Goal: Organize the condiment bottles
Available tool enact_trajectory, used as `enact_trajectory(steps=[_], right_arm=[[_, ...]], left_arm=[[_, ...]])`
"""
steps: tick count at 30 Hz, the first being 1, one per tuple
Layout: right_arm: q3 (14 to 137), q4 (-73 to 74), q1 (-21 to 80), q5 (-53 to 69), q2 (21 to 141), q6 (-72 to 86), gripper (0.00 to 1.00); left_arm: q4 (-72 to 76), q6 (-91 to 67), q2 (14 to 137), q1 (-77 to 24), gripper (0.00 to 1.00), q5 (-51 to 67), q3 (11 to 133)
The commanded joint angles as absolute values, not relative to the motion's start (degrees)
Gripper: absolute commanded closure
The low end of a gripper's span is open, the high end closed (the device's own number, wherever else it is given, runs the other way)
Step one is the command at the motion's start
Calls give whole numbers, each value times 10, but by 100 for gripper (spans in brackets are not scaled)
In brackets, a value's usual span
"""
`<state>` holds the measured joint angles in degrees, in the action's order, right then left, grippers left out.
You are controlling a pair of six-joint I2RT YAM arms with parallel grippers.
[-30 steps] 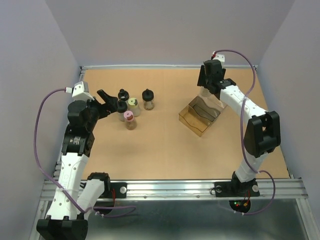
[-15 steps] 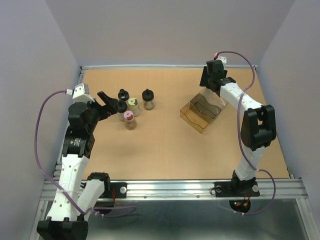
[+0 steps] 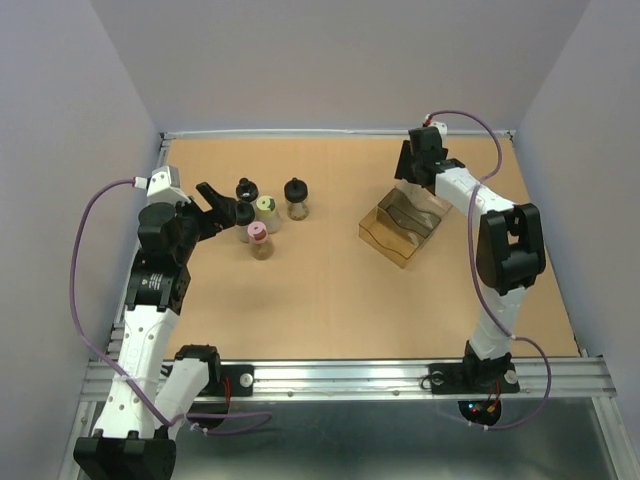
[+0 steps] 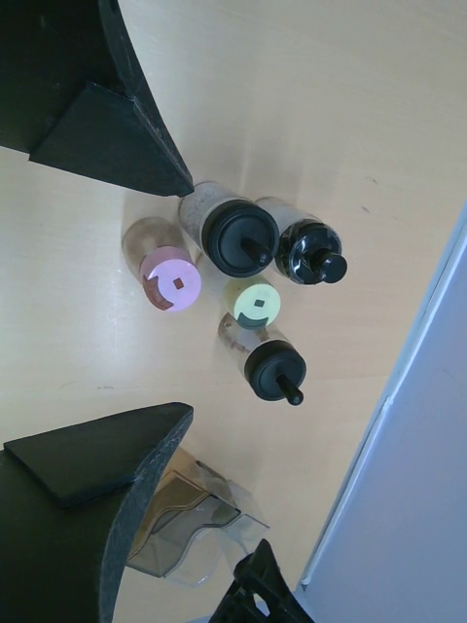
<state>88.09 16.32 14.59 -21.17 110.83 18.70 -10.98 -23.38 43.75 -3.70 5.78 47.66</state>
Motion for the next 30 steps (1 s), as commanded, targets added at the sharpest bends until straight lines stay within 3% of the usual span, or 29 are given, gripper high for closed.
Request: enact_trajectory(steps=[1, 2, 5, 8, 9, 11, 12, 22, 27, 30], right_arm=[[856, 116, 147, -200, 1114, 203, 87], [851, 106, 147, -197, 1114, 200, 77], [839, 94, 147, -199, 1113, 193, 59], [837, 92, 147, -199, 1112, 188, 48], [837, 91, 147, -201, 1107, 187, 35], [831, 91, 147, -208, 1095, 187, 19], [829, 92, 147, -213, 1077, 187, 0], [762, 131, 147, -189, 876, 176, 0], [734, 149, 149, 116, 816, 116, 0], [730, 163, 156, 199, 823, 82, 0]], left_arm=[[-98, -221, 432, -39, 2, 54, 494], [-98, -221, 432, -39, 2, 54, 492], [-98, -222, 432, -39, 2, 54, 490], [-97, -224, 432, -39, 2, 54, 490], [-97, -223, 432, -39, 2, 54, 490], [-98, -224, 433, -39, 2, 52, 490], [-97, -223, 432, -39, 2, 52, 490], [-93, -233, 435, -38, 1, 41, 486], [-90, -241, 439, -39, 1, 32, 485], [-85, -246, 442, -38, 1, 33, 484]])
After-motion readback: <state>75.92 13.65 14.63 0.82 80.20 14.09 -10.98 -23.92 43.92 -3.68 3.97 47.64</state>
